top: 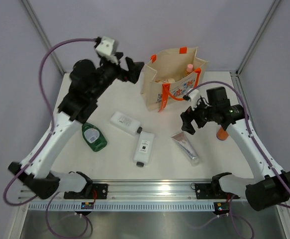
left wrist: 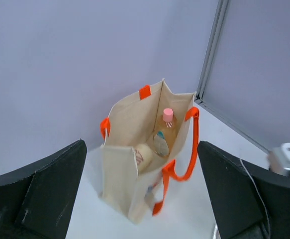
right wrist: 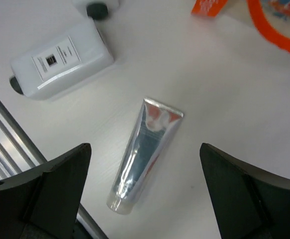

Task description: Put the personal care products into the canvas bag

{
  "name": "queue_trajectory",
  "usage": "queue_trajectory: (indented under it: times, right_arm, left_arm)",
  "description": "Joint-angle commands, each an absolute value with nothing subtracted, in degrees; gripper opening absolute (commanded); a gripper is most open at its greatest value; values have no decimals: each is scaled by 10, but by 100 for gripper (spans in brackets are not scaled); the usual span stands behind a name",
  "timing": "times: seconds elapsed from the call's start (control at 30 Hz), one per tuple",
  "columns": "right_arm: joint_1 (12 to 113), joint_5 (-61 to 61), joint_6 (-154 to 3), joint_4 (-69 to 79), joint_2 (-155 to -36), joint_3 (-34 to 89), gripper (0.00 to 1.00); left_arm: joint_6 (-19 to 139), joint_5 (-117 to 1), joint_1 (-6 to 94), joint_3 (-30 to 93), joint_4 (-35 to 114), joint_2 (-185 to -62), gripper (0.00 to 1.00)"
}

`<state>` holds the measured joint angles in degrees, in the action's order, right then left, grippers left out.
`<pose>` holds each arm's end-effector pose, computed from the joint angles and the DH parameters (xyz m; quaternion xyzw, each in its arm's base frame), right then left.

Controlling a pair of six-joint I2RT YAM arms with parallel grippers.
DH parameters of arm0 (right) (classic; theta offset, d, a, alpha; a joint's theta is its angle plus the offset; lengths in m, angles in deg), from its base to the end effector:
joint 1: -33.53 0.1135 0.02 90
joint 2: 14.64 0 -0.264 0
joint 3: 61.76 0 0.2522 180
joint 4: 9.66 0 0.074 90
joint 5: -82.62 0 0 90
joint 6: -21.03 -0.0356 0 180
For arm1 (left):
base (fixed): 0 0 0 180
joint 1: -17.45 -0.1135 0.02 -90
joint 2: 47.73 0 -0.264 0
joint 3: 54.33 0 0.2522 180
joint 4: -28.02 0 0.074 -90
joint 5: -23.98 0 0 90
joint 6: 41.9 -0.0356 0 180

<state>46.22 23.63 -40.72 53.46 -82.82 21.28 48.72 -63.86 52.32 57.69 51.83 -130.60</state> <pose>0.2254 0.0696 0.3453 -0.4041 0.8102 0.2010 0.3739 0.2590 -0.1821 0.5085 0.2116 0.6393 -0.2374 0.7001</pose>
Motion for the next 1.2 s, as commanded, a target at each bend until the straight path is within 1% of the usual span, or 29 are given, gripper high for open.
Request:
queue_trajectory:
  times: [0.0, 0.03, 0.07, 0.1, 0.17, 0.2, 0.23, 0.33, 0.43, 0.57, 0.83, 1.03, 1.1, 1.13, 1.17]
  right_arm:
    - [551, -12, -462, 550, -826, 159, 99]
    - [571, -40, -471, 549, -832, 149, 100]
    - [586, -68, -480, 555, -846, 133, 100]
    - [594, -68, -489, 560, -854, 127, 99]
    - [609, -70, -480, 573, -877, 125, 100]
    - [610, -90, -487, 581, -909, 132, 100]
    - [612, -89, -484, 594, -924, 140, 99]
    - [620, -54, -463, 642, -972, 169, 100]
    - [636, -51, -454, 661, -1011, 162, 100]
    - [651, -46, -464, 646, -1060, 144, 99]
    - [655, -135, -500, 582, -1154, 133, 99]
    - [654, -130, -496, 568, -1184, 125, 100]
    - [655, -127, -495, 567, -1187, 124, 97]
    - [654, -120, -493, 568, -1191, 125, 91]
    - [654, -116, -490, 570, -1193, 125, 87]
  left_arm:
    - [608, -664, 515, 398, 573, -1178, 99]
    - [623, -655, 513, 355, 572, -1145, 99]
    - [649, -651, 510, 315, 573, -1081, 99]
    - [663, -654, 510, 240, 576, -1050, 99]
    - [692, -658, 510, 174, 581, -993, 99]
    - [719, -658, 509, 145, 584, -947, 99]
    - [730, -658, 509, 98, 586, -927, 99]
    - [772, -680, 509, 42, 610, -875, 99]
    - [814, -706, 509, 10, 637, -847, 99]
    - [838, -699, 509, -28, 625, -823, 99]
    - [840, -701, 509, -29, 634, -820, 99]
    - [838, -703, 509, -33, 634, -820, 99]
    - [837, -702, 509, -34, 633, -822, 99]
    - [836, -701, 509, -34, 631, -823, 99]
    - [835, -701, 509, -34, 630, -824, 99]
